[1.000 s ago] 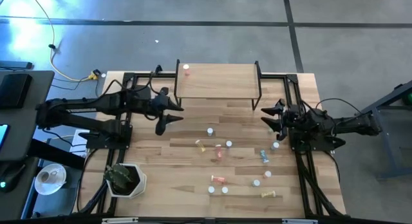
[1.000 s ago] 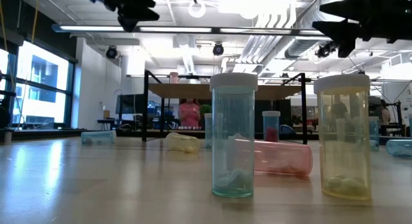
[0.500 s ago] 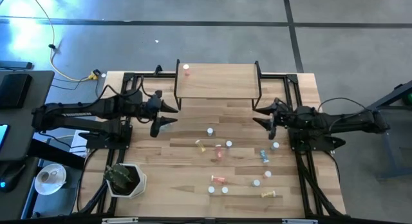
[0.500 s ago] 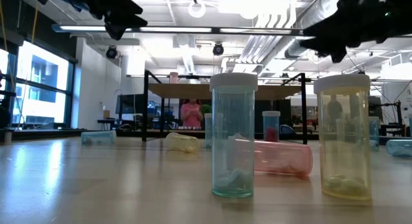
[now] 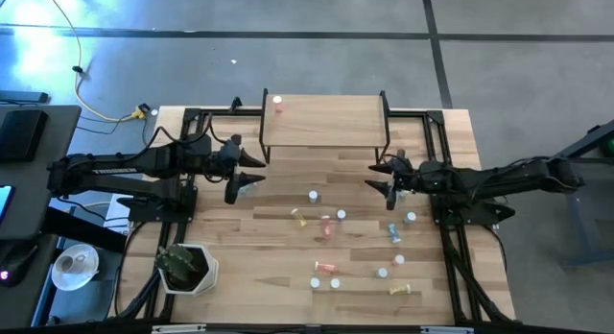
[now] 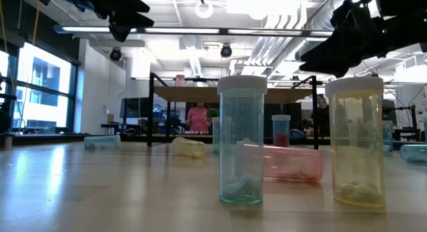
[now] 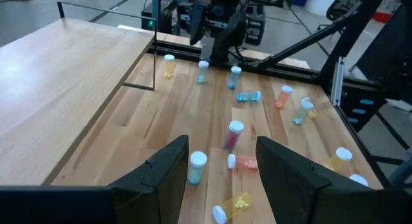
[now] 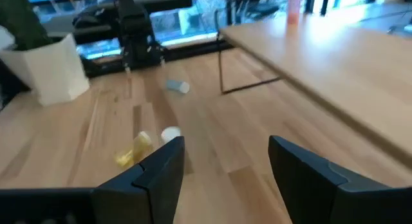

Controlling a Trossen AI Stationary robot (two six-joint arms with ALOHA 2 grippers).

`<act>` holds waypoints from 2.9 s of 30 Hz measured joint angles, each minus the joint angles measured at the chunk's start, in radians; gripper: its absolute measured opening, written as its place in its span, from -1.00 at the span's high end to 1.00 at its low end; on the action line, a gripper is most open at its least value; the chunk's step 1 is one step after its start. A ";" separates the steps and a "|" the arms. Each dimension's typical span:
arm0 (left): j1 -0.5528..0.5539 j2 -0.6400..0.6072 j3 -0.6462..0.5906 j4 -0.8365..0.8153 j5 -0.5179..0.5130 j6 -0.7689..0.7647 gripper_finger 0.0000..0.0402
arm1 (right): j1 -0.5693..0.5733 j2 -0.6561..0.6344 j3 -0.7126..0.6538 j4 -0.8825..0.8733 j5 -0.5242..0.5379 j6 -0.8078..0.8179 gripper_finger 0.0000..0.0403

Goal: Pick and place medicine bottles onto shelf by color
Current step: Put the blue pill bottle on the shelf

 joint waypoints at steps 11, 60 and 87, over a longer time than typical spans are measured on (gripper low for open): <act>0.000 0.000 0.000 -0.001 0.000 -0.003 0.14 | 0.031 0.139 0.067 0.103 -0.108 0.020 -0.13; 0.000 0.000 0.000 -0.002 0.001 -0.018 0.14 | 0.077 0.785 0.262 0.113 -0.362 -0.104 -0.12; 0.000 0.000 0.000 -0.002 0.001 -0.018 0.14 | 0.077 0.813 0.262 0.120 -0.363 -0.084 0.46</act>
